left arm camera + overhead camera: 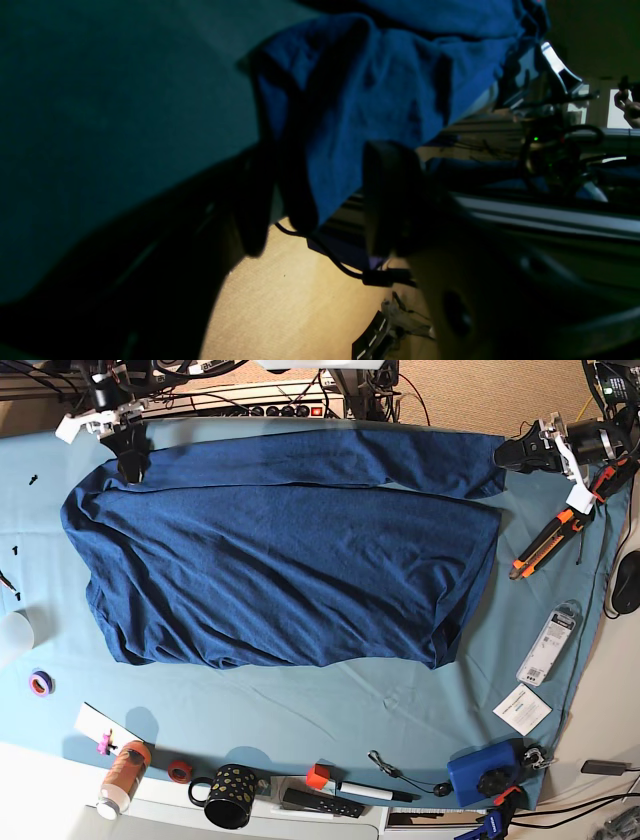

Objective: Layout the t-shirt on the table in an organized manner, then fold the t-shirt properly
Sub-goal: 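Grasp the shirt corner with the right gripper and pull it outward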

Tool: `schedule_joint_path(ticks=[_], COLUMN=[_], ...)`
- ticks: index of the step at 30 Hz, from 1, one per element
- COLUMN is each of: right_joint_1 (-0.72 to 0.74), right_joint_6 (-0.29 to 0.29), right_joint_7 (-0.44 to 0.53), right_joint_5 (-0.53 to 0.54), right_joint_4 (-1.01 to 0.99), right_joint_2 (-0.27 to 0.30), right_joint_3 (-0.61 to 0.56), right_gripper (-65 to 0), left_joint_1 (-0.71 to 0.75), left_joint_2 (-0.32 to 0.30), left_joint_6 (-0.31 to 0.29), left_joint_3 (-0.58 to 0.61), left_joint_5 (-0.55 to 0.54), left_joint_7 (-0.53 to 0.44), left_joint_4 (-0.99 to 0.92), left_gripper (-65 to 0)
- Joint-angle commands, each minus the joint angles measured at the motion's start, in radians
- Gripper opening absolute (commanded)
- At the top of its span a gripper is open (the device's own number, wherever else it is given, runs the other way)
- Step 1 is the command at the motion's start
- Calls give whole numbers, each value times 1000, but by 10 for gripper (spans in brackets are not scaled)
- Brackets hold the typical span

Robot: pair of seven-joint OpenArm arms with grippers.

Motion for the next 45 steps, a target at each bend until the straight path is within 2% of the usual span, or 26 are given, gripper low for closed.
schedule_joint_path(ticks=[1,5,8,13,18,24,29,36,38,40,42,45], right_joint_1=[-2,-4,-11,-39,-35,-14,3,20,19,8,-1,-18], right_joint_6=[-11,-11,-11,-11,-11,-20,-73,-75,-76,-67,-42,-27], right_joint_7=[-36,-36,-36,-36,-36,-36,28,31,22,-1,-36,-36], right_joint_5=[-75,-55,44,44,44,-78,-203,-211,-206,-154,-93,-51], right_joint_4=[-5,-5,-5,-2,-2,-2,-2,-2,-2,-2,-2,-2], right_joint_2=[-9,-14,-13,-11,-11,-11,-11,-11,-12,-11,-11,-8], right_joint_3=[-19,18,90,167,178,162,114,28,24,43,92,171], right_gripper=[-332,-377,-377,-377,-377,-377,-377,-378,-378,-378,-378,-378], left_joint_1=[3,3,3,3,3,3,3,3,3,3,3,2], left_joint_2=[-19,-19,-21,-28,-27,-27,-27,-27,-27,-27,-27,-27], left_joint_6=[-4,-4,-4,-4,-4,-4,-4,-4,-4,-4,-4,-4], left_joint_3=[-8,-8,-8,-8,-8,-8,-8,-8,-8,-8,-8,-8], left_joint_5=[7,7,7,7,7,7,7,7,7,7,7,7], left_joint_7=[9,9,9,9,9,9,9,9,9,9,9,9], left_joint_4=[12,12,12,12,12,12,12,12,12,12,12,12], left_gripper=[-365,-365,-365,-365,-365,-365,-365,-365,-365,-365,-365,-365])
